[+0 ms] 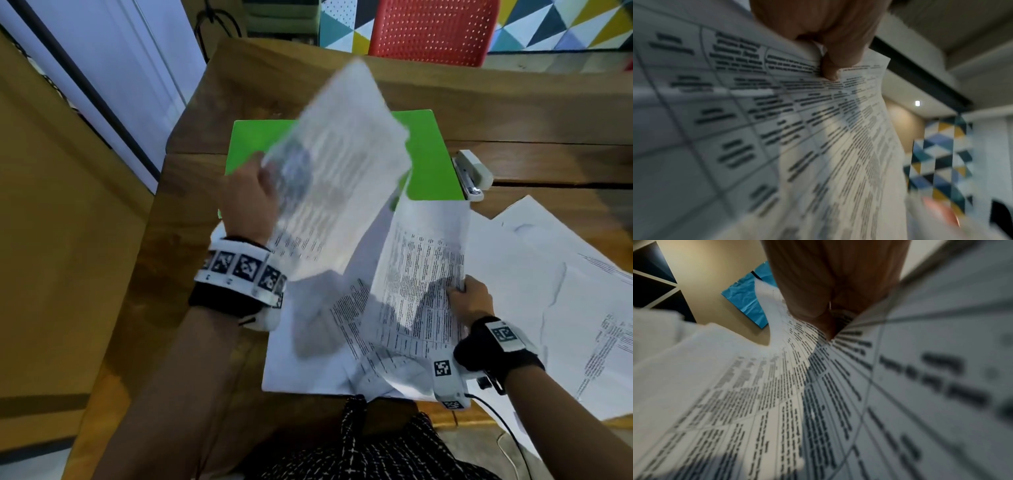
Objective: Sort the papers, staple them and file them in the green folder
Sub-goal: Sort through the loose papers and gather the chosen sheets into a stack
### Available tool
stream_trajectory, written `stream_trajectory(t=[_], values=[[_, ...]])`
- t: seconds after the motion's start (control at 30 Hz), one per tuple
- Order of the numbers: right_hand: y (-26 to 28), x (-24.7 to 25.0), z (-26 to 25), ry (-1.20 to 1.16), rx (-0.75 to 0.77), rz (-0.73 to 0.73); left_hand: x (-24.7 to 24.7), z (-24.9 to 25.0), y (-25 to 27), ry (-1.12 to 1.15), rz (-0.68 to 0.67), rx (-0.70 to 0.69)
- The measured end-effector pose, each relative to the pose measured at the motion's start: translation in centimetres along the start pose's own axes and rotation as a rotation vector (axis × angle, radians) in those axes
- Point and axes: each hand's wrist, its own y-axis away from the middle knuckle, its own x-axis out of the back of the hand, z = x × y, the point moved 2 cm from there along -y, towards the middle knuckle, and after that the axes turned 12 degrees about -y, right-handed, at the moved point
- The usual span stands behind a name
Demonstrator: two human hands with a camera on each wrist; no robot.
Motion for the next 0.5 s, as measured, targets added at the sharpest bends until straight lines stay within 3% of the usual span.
stream_trajectory(t=[0.1, 0.2, 0.33, 0.43, 0.5], values=[[0.3, 0.1, 0.2, -0.018, 0.003, 0.028, 2.0, -0.6, -2.7, 0.145, 0.199, 0.105], [0.8, -0.1, 0.0, -0.065, 0.006, 0.039, 2.0, -0.5, -3.9, 0.279, 0.239, 0.304], [1.3, -0.1, -0.6, -0.201, 0.006, 0.031, -0.7, 1.6, -1.1, 0.221, 0.004, 0.411], [0.8, -0.1, 0.0, -0.469, -0.114, 0.003, -5.6, 1.2, 1.7, 0.282, -0.262, 0.493], [0.2, 0.4, 0.5, -0.613, -0.13, 0.063, -8.5, 0.8, 3.6, 0.274, -0.405, 0.547]])
